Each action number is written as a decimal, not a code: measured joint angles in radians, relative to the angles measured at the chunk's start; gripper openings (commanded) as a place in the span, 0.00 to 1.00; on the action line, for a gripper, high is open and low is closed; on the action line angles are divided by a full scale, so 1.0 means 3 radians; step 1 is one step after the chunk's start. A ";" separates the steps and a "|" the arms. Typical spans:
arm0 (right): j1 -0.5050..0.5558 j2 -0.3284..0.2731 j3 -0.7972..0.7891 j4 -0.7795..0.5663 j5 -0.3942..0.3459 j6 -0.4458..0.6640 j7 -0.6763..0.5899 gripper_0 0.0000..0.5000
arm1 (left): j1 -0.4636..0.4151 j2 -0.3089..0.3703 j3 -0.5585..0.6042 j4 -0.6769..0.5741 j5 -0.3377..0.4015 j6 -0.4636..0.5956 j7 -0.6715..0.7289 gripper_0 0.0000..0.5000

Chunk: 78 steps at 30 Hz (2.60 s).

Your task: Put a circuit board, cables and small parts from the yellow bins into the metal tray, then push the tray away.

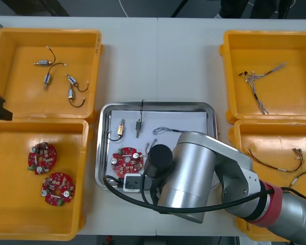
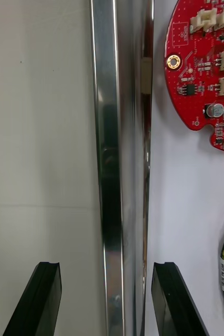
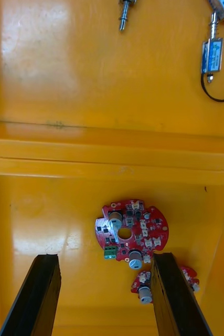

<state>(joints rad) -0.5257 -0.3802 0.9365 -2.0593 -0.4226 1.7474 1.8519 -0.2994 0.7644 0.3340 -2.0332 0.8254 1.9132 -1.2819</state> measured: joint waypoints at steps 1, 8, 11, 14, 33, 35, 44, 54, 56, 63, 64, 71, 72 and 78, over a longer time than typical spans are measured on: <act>0.0009 0.0020 0.0000 0.0025 0.0018 -0.0005 0.0000 1.00 | 0.0013 0.0000 0.0000 0.0000 -0.0001 0.0000 0.0000 1.00; 0.0020 0.0103 0.0079 0.0169 0.0174 -0.0209 0.0000 1.00 | 0.0048 -0.0002 0.0001 0.0000 -0.0009 0.0000 0.0000 1.00; 0.0020 0.0103 0.0113 0.0189 0.0190 -0.0223 0.0000 1.00 | 0.0079 -0.0002 0.0019 0.0000 -0.0009 0.0000 0.0000 1.00; 0.0020 0.0103 0.0119 0.0192 0.0203 -0.0224 0.0000 1.00 | 0.0122 -0.0003 0.0051 0.0000 -0.0008 0.0000 0.0000 1.00; 0.0019 0.0103 0.0206 0.0296 0.0287 -0.0361 0.0000 1.00 | 0.0147 -0.0005 0.0069 0.0001 -0.0006 0.0000 0.0000 1.00; 0.0019 0.0103 0.0206 0.0310 0.0287 -0.0361 0.0000 1.00 | 0.0147 -0.0005 0.0069 0.0001 -0.0006 0.0000 0.0000 1.00; 0.0019 0.0103 0.0206 0.0312 0.0287 -0.0361 0.0000 0.76 | 0.0147 -0.0005 0.0069 0.0001 -0.0006 0.0000 0.0000 1.00; -0.0047 0.0103 0.0223 0.0312 0.0278 -0.0359 0.0000 0.06 | 0.0147 -0.0005 0.0069 0.0001 -0.0006 0.0000 0.0000 1.00; -0.0059 0.0103 0.0223 0.0312 0.0291 -0.0360 0.0000 0.05 | 0.0147 -0.0005 0.0069 0.0001 -0.0006 0.0000 0.0000 1.00; -0.0116 0.0094 0.0223 0.0313 0.0343 -0.0360 0.0000 0.05 | 0.0147 -0.0005 0.0069 0.0001 -0.0006 0.0000 0.0000 1.00; -0.0133 0.0089 0.0223 0.0314 0.0343 -0.0361 0.0000 0.05 | 0.0147 -0.0005 0.0069 0.0001 -0.0006 0.0000 0.0000 1.00; -0.0331 -0.0037 0.0313 0.0315 0.0330 -0.0472 0.0000 0.05 | 0.0147 -0.0005 0.0069 0.0001 -0.0006 0.0000 0.0000 1.00; -0.0365 -0.0063 0.0331 0.0315 0.0323 -0.0484 0.0000 0.05 | 0.0147 -0.0005 0.0069 0.0001 -0.0006 0.0000 0.0000 1.00; -0.0527 -0.0167 0.0365 0.0315 0.0245 -0.0503 -0.0001 0.05 | 0.0147 -0.0005 0.0069 0.0001 -0.0006 0.0000 0.0000 1.00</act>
<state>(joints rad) -0.6838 -0.4302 1.0460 -1.9647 -0.3492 1.5964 1.8516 -0.2554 0.7628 0.3546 -2.0330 0.8237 1.9132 -1.2820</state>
